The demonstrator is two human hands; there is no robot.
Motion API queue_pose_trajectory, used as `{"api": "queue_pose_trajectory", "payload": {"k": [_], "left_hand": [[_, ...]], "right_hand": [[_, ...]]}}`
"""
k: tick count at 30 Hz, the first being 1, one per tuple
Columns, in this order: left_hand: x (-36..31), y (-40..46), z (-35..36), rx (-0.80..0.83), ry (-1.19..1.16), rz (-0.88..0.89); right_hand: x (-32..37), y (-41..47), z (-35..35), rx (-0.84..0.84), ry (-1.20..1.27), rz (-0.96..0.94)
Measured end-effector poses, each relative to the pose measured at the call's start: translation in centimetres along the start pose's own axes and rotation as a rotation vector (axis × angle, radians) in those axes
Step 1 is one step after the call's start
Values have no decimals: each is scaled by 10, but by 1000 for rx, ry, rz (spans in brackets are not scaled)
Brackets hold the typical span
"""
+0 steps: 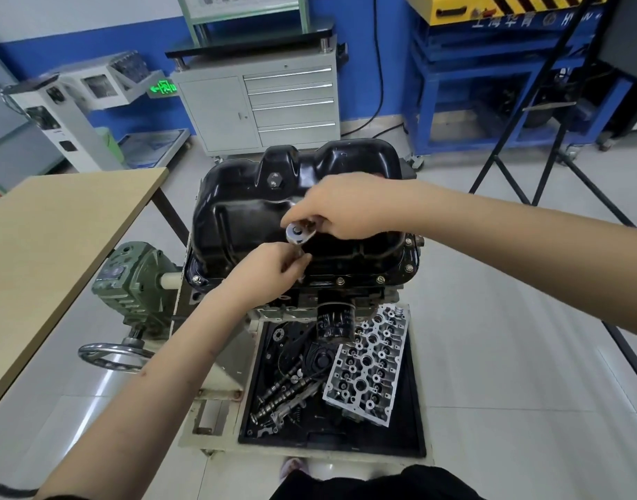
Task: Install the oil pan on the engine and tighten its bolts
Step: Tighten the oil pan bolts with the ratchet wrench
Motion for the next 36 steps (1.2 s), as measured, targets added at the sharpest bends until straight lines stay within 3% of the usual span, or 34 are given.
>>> {"api": "queue_pose_trajectory", "payload": {"k": [5,9,11,14,19,22,25,29,31,34,36], "left_hand": [[3,-4,-2,7,2,-27],[4,-5,-2,-6,4,-1],[4,-5,-2,-20,6,6],[3,-3,-6,-14,-10,25],[-1,2,-13,-13,-79,39],[5,-4,-12,-18,-59,-12],[12,-11,-10,34,-3,-50],[5,-18,-7,5,-67,7],[3,-16,-7,-28,-62,-2],[0,-10,-6,-20,-42,-22],[0,-7,-5,1,-17,-34]], "right_hand": [[9,1,0,-166,-188,57],[7,-1,7,-140,-166,139],[4,-3,14,-7,118,161],[3,-12,31,217,741,264],[12,-29,57,240,1755,470],[31,-31,65,252,1944,455],[34,-28,61,385,1662,376],[16,-14,34,353,802,183],[11,-4,17,298,493,78],[6,5,3,253,251,-8],[1,10,0,254,230,-8]]}}
Point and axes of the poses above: each hand's wrist, its own y-axis towards the middle knuckle, its own z-axis out of the palm, x = y × z, the point moved 6 cm from there along y, towards the middle knuckle, and after that the axes turned 14 degrees about z, right-handed, at the moved point
